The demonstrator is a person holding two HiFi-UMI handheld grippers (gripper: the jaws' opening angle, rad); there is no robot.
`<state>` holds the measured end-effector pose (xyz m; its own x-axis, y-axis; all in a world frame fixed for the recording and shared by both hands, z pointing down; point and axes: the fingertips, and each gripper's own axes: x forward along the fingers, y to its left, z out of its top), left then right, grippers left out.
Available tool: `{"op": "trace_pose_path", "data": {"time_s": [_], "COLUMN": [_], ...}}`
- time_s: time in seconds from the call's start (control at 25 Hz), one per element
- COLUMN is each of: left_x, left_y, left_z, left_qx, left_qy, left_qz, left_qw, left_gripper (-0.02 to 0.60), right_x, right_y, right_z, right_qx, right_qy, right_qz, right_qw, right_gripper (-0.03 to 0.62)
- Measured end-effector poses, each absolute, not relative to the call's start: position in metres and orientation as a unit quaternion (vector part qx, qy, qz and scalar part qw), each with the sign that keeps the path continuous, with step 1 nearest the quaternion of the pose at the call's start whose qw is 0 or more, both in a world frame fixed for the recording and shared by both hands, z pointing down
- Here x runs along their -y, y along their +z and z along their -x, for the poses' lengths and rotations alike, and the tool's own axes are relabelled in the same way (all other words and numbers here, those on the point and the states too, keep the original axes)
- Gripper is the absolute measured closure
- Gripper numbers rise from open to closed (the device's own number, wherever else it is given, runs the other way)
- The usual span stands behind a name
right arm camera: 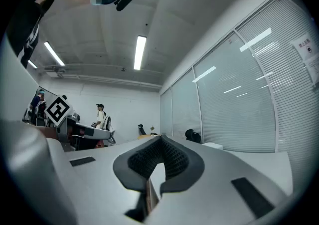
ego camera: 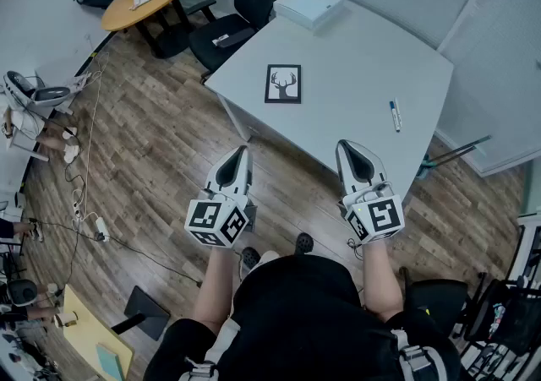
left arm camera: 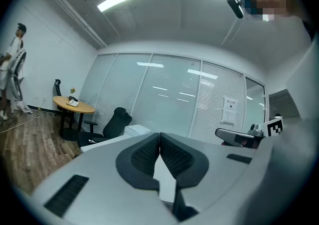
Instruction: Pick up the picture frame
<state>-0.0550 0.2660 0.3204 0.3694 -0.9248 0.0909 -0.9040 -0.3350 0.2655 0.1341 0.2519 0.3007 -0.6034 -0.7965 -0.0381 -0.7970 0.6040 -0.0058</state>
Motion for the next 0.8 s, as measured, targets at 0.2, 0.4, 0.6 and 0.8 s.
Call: {"op": "trace_pose_path", "data": {"time_s": [0.2, 0.4, 0.6, 0.8], "left_x": [-0.272, -0.273, -0.274, -0.272], "left_y": [0.319, 0.325, 0.331, 0.344], "left_z": [0.040, 0.023, 0.011, 0.007], "left_qx": [0.557, 0.559, 0.561, 0.554], "left_qy": [-0.033, -0.037, -0.037, -0.032], "left_qz": [-0.819, -0.816, -0.814, -0.816], "left_qw": [0.134, 0.141, 0.147, 0.159], "left_gripper": [0.557, 0.557, 0.557, 0.557], "right_x": [-0.257, -0.261, -0.261, -0.256], "right_y": [0.297, 0.295, 0.301, 0.319], "right_z": [-0.142, -0.154, -0.159, -0.156], "right_qx": [-0.898, -0.904, -0.909, -0.910], "right_qy": [0.005, 0.004, -0.018, -0.029], "right_qz": [0.439, 0.426, 0.414, 0.412], "right_qw": [0.021, 0.042, 0.046, 0.028], "right_gripper": [0.582, 0.580, 0.579, 0.577]}}
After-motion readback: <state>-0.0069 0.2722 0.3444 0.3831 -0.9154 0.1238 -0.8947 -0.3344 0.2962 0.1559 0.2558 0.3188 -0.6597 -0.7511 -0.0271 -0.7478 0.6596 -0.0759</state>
